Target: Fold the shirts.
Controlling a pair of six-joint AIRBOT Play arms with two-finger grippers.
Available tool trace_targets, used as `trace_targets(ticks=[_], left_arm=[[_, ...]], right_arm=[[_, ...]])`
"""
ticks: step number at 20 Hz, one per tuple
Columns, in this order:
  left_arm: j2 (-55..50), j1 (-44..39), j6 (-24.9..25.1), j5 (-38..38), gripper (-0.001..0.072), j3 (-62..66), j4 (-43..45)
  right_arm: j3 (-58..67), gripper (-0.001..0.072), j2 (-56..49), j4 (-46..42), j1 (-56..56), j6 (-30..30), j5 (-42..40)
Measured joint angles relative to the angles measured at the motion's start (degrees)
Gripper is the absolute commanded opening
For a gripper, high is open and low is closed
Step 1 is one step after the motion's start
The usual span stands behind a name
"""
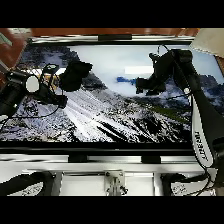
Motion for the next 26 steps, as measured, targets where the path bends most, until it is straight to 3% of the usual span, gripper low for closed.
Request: trace_targets(ticks=[21, 26], left_arm=[[0.0, 0.0, 0.0, 0.0, 0.0639, 0.0, 0.0], [-0.4, 0.0, -0.2, 2.0, 0.0602, 0.0, -2.3]], right_arm=[[0.0, 0.0547, 0.0, 1.0, 0.0, -0.1, 2.3], [0.0, 0.0547, 0.0, 1.1, 0.0, -4.9, 0.6]])
